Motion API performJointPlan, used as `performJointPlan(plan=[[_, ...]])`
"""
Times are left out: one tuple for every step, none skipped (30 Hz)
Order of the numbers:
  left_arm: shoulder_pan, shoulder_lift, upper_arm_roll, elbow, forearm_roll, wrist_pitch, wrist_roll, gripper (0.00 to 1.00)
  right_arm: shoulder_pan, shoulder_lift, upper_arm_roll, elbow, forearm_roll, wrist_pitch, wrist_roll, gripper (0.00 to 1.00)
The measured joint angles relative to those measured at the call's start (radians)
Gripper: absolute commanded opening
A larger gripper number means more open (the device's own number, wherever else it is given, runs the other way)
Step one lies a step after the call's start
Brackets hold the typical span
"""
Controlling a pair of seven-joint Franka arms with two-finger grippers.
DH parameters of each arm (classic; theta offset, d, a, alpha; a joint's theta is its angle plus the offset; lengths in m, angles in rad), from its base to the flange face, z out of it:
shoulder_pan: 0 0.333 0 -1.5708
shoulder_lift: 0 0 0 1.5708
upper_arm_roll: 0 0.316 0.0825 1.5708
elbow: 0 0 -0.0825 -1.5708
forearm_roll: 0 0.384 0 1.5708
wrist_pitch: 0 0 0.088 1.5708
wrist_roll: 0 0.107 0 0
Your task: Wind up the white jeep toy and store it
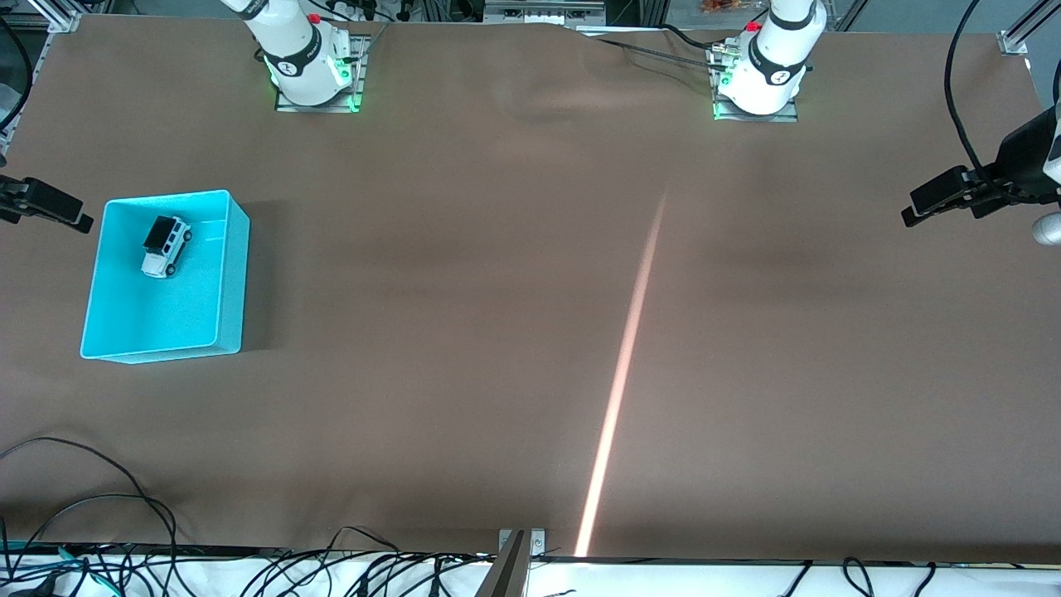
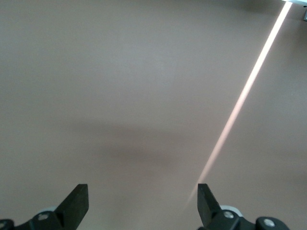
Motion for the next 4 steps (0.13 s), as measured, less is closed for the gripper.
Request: performJointPlan(plan=[[0.0, 0.0, 0.0, 0.0, 0.0, 0.001, 0.0, 1.0, 0.002, 0.0, 0.0, 0.0, 0.0, -0.001, 0.0, 1.0], [0.0, 0.0, 0.0, 0.0, -0.002, 0.001, 0.0, 1.0, 0.004, 0.0, 0.001, 0.0, 0.0, -0.002, 0.0, 1.0], [0.0, 0.0, 0.0, 0.0, -0.004, 0.002, 0.0, 1.0, 0.005, 0.0, 0.001, 0.0, 0.0, -0.003, 0.0, 1.0], [0.0, 0.0, 0.0, 0.0, -0.005, 0.002, 0.0, 1.0, 0.006, 0.0, 0.002, 0.0, 0.0, -0.003, 0.0, 1.0]])
